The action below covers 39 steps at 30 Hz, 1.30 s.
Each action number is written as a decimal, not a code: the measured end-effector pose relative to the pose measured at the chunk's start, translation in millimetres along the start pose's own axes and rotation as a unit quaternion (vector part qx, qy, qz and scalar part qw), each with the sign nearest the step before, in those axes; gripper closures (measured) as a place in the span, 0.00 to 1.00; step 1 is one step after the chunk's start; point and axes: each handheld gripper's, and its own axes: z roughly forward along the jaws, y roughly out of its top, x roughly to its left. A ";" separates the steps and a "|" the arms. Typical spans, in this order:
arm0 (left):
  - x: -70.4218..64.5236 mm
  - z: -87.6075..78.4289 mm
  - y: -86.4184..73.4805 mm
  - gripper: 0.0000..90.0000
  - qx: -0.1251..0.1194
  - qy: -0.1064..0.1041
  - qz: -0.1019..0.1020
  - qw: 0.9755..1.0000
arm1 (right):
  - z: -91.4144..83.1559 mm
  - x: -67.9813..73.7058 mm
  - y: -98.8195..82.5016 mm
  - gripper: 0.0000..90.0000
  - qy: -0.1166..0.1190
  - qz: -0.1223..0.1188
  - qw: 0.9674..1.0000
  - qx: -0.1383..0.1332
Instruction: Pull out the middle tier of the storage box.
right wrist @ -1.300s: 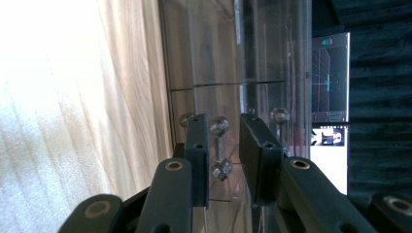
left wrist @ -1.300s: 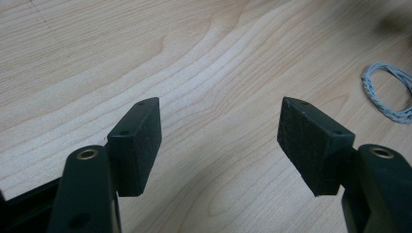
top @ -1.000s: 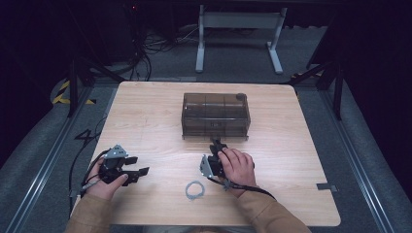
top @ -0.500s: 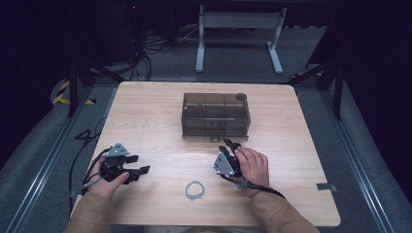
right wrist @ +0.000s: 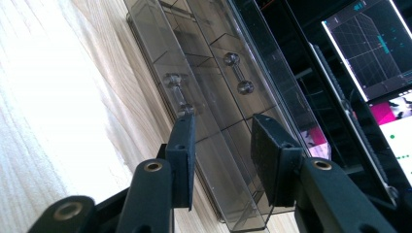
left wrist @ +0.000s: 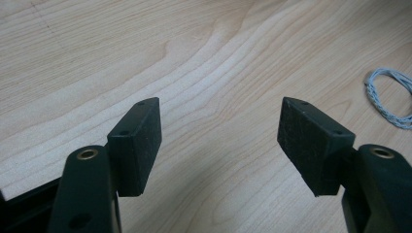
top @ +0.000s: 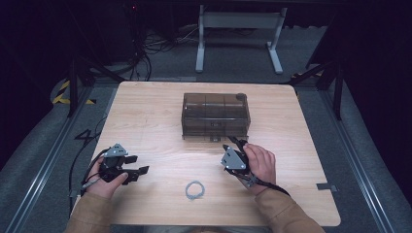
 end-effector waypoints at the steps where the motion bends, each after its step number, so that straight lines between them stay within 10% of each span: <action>1: 0.1 -0.2 -0.2 0.37 0.000 0.000 0.000 1.000 | -0.6 -2.1 -0.7 0.68 0.008 0.007 1.000 -0.004; 13: 1.1 -4.5 -4.7 0.37 0.002 0.004 -0.004 1.000 | 0.1 -29.8 -8.7 0.65 0.115 0.086 0.989 -0.023; 16: 1.2 -5.9 -6.4 0.37 0.001 0.006 -0.005 1.000 | 2.3 -40.7 -11.0 0.64 0.161 0.097 0.982 -0.024; 21: 1.5 -5.9 -6.5 0.37 0.003 0.005 -0.009 1.000 | 3.6 -50.0 -14.0 0.64 0.178 0.111 0.978 -0.021; 27: -1.1 -0.4 -4.9 0.38 0.014 0.001 -0.002 1.000 | 6.3 -65.2 -16.1 0.63 0.220 0.146 0.964 -0.028; 39: 1.3 2.6 -2.8 0.37 0.016 -0.001 -0.006 1.000 | 13.5 -88.2 -13.3 0.60 0.244 0.151 0.958 -0.009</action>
